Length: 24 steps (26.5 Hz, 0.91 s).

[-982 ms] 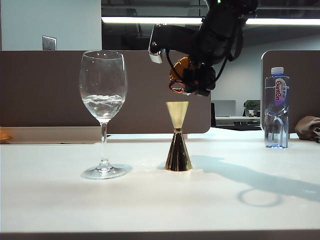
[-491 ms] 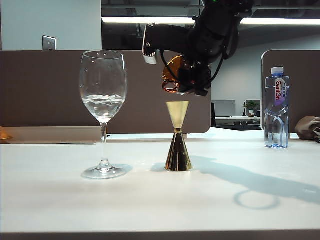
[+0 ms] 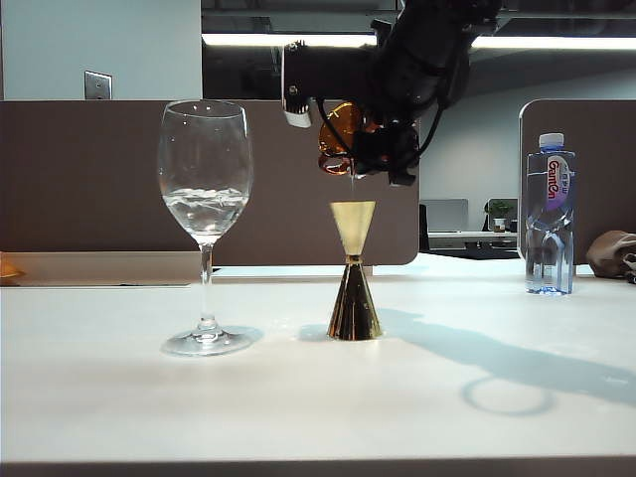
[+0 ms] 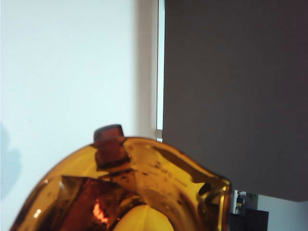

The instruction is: Pick up the small amber measuring cup and pour the water in it into the jigger, then pick up the jigger and pour the water in it into the wine glass.

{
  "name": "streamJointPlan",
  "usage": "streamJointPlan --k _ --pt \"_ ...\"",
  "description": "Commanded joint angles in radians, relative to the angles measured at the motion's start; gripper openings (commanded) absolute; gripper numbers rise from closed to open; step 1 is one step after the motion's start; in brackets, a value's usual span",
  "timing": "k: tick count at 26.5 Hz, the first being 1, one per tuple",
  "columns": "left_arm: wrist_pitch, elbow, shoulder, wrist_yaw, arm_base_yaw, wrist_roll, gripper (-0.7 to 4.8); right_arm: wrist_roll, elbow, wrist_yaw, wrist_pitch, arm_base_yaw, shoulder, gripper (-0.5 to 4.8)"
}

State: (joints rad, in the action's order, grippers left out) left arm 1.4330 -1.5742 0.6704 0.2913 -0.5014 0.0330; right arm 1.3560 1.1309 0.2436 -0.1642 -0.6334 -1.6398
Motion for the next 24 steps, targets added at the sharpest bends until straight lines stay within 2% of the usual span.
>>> streamJointPlan --k 1,16,24 --pt "0.006 -0.003 0.0 0.001 0.001 0.004 -0.02 0.041 0.006 -0.017 -0.028 -0.001 0.005 -0.01" --pt "0.006 -0.003 0.0 0.001 0.001 0.004 -0.02 0.167 0.006 -0.04 -0.051 -0.001 0.005 -0.01" --pt "0.006 -0.003 0.0 0.001 0.001 0.004 -0.02 0.189 0.006 -0.04 -0.05 -0.001 0.005 -0.01"
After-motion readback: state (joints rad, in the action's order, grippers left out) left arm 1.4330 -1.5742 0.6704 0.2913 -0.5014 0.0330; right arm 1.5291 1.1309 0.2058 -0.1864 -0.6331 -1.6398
